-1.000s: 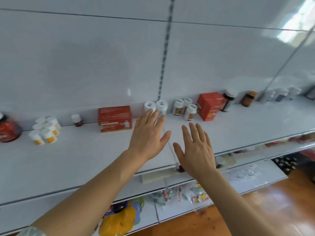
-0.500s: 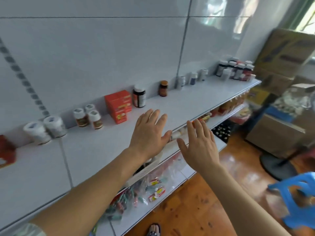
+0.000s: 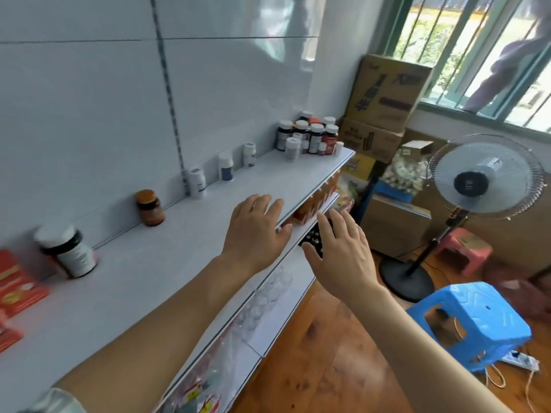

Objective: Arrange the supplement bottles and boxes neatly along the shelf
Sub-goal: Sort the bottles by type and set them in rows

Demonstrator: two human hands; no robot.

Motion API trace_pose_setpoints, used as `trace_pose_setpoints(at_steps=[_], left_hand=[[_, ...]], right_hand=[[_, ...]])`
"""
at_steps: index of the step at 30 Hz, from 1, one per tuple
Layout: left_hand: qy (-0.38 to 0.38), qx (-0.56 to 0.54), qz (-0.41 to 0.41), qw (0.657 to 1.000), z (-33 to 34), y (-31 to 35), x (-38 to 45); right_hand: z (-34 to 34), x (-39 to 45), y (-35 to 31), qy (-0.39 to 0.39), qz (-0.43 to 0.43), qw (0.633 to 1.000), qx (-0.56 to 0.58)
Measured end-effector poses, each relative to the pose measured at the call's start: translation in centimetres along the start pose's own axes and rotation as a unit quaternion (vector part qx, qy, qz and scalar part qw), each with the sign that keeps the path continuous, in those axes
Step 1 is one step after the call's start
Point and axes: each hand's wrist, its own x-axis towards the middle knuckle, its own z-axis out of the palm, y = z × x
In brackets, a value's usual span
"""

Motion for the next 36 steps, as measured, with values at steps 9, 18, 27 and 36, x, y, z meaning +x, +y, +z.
trace_pose_setpoints(at_steps=[9, 18, 27, 36], left_hand=[[-0.012, 0.003, -0.020, 1.000, 8.1, 4.3, 15.4], [-0.009, 0.007, -0.117, 0.993, 12.9, 4.7, 26.8], [0.022, 0.018, -0.174, 0.984, 18.4, -0.7, 37.9], [-0.041, 0.035, -0.238, 0.970, 22.5, -4.4, 44.5]], right_hand=[[3.7, 12.6, 12.3, 0.015, -0.017, 0.999, 0.031], [6.0, 27.5, 20.3, -0.008, -0.115, 0.993, 0.039], [11.5, 42.7, 20.9, -0.018, -0.220, 0.975, 0.009], [15.8, 54.9, 19.1, 0.018, -0.330, 0.944, 0.014]])
